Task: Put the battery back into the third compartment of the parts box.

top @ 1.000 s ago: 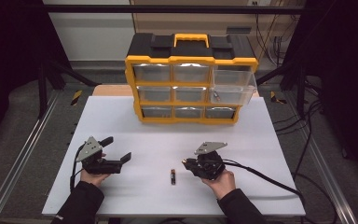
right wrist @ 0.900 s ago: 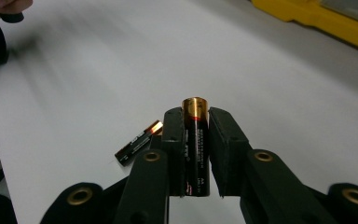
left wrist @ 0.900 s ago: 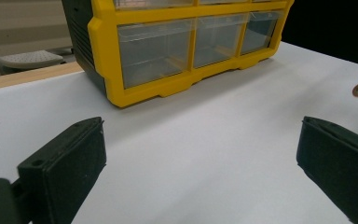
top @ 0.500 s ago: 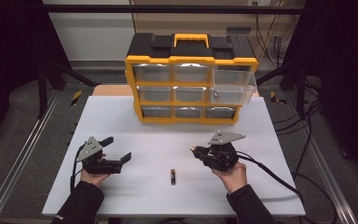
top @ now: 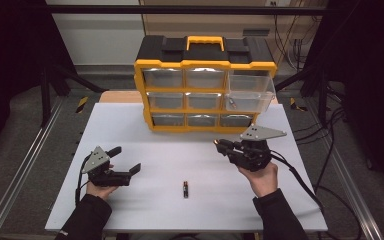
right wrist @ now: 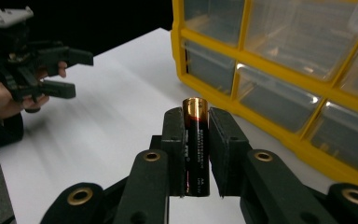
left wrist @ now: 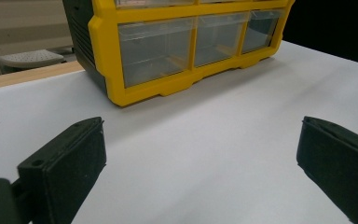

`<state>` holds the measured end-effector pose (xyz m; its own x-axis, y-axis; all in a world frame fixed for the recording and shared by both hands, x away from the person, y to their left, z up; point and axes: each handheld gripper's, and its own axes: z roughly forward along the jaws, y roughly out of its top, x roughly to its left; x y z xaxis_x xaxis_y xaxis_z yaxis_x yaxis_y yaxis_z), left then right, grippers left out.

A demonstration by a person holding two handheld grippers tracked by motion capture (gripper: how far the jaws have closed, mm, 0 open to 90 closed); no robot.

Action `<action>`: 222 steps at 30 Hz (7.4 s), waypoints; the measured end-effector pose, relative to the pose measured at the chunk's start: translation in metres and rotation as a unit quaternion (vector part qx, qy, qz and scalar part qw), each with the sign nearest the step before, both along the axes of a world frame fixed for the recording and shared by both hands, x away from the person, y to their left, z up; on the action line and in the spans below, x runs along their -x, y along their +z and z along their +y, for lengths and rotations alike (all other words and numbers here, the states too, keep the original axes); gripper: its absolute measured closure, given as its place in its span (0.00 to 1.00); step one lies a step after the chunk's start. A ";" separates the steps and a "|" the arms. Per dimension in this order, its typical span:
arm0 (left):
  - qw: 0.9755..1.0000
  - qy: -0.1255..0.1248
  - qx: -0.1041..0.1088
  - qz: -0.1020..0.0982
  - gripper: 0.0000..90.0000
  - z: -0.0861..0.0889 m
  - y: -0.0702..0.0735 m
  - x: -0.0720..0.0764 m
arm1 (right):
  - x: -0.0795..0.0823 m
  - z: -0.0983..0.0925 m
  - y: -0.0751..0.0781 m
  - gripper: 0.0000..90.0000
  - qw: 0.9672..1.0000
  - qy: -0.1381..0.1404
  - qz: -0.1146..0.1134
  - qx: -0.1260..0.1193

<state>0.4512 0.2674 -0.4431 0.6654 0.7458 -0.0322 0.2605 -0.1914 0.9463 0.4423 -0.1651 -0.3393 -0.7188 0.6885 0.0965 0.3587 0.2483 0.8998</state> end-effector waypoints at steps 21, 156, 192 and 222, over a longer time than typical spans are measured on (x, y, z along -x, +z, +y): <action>1.000 0.001 0.002 0.001 0.01 0.001 0.000 0.000 | -0.002 -0.015 0.086 0.86 0.998 -0.023 -0.065 -0.011; 1.000 -0.001 -0.001 0.002 0.01 0.000 -0.001 -0.001 | 0.014 0.088 -0.107 0.04 0.998 0.014 0.030 0.059; 1.000 -0.001 -0.003 0.001 0.01 -0.001 -0.001 -0.001 | 0.011 0.106 -0.145 0.75 0.984 0.074 0.111 0.114; 1.000 0.001 0.001 0.001 0.01 0.001 -0.001 -0.001 | 0.007 0.086 -0.105 0.86 0.990 0.071 0.085 0.088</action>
<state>0.4522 0.2681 -0.4441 0.6644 0.7466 -0.0350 0.2633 -0.1899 0.9458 0.4355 -0.0787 -0.4441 -0.7930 0.5989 0.1114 0.4509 0.4542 0.7684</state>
